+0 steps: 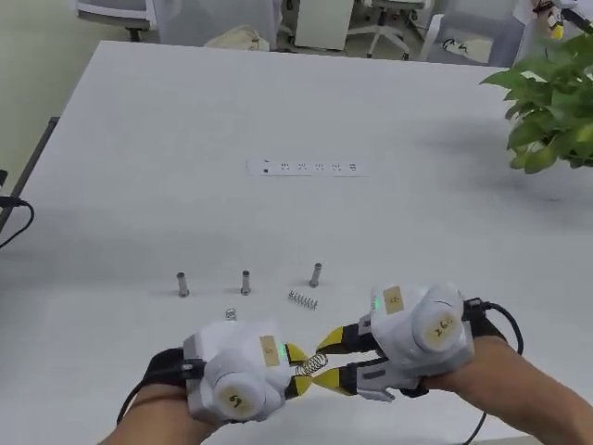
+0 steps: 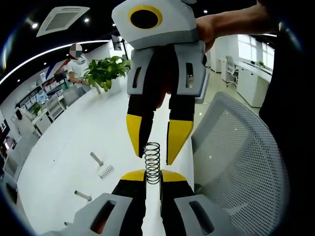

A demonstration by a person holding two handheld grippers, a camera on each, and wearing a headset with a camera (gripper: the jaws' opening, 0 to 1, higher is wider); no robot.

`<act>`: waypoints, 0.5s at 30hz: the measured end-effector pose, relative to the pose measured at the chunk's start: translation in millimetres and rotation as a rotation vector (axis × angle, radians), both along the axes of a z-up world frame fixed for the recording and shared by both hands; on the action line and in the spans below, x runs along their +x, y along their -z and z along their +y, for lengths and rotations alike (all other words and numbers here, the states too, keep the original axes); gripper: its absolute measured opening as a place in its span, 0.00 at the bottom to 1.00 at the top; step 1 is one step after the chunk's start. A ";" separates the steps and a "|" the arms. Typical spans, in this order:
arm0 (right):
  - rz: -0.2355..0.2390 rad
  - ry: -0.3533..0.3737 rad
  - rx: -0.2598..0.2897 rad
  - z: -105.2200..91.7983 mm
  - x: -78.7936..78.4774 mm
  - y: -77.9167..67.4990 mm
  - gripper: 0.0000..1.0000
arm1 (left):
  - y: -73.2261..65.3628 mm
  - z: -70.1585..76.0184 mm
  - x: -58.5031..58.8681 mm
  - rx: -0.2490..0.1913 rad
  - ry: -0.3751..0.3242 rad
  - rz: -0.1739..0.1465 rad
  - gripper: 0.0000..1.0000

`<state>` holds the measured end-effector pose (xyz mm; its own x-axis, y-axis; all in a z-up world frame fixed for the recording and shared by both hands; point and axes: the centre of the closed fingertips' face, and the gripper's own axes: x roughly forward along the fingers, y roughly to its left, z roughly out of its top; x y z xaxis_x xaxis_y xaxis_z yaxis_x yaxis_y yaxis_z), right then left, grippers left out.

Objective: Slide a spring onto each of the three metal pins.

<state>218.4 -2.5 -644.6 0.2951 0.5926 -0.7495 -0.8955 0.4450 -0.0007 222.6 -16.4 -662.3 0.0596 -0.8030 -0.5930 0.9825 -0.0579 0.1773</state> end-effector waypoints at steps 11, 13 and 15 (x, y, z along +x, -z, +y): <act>-0.006 -0.110 -0.066 2.9 -3.7 1.2 0.15 | 1.3 -1.3 -6.7 0.009 0.026 0.003 0.02; -0.006 -0.125 -0.071 4.7 -4.5 1.7 0.15 | 1.0 -1.5 -6.9 0.009 0.029 0.003 0.02; -0.006 -0.144 -0.081 6.1 -5.5 3.3 0.14 | 0.5 -1.6 -7.2 0.009 0.033 0.002 0.02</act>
